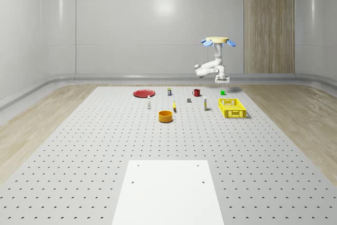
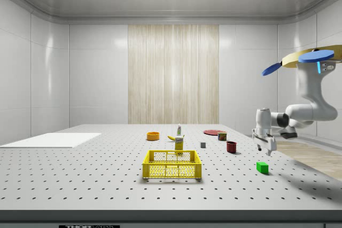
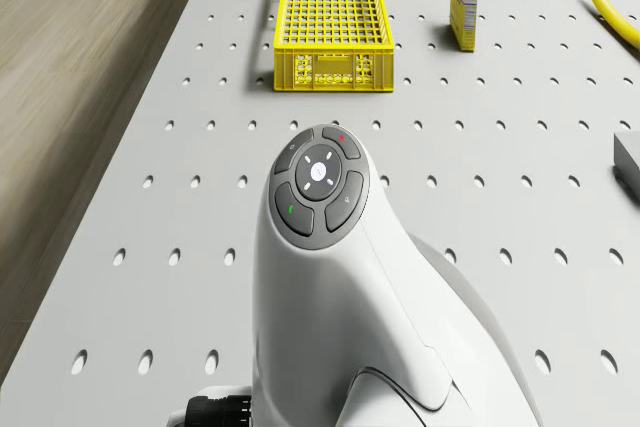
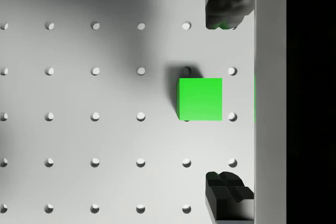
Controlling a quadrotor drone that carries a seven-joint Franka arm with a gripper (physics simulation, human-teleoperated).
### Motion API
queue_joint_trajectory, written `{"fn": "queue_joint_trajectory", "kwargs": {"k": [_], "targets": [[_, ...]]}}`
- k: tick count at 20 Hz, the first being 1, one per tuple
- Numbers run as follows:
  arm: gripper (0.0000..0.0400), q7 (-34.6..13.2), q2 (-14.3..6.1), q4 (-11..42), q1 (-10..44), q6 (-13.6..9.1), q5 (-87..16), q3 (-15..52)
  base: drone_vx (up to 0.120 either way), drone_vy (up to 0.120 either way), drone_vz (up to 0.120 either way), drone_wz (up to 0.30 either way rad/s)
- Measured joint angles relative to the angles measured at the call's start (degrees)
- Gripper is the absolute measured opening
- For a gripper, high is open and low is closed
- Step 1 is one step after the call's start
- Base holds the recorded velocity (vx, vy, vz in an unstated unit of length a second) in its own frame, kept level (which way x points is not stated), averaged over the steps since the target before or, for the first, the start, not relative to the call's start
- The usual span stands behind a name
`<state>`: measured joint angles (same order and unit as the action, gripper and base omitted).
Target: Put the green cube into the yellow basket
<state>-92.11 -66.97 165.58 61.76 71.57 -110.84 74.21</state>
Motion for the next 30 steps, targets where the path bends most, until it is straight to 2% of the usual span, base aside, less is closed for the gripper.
{"fn": "queue_joint_trajectory", "kwargs": {"k": [6,19,30], "targets": [[0.0400,-0.5,-1.7,-0.1,0.6,1.5,0.9,0.5,0.000,0.027,-0.120,0.000],[0.0400,-0.3,-6.1,-1.4,0.7,7.6,-3.3,-4.9,0.000,0.000,0.000,0.000],[0.0400,-0.2,-7.3,-4.4,3.3,10.0,-3.5,-4.9,0.000,0.000,0.000,0.000]]}}
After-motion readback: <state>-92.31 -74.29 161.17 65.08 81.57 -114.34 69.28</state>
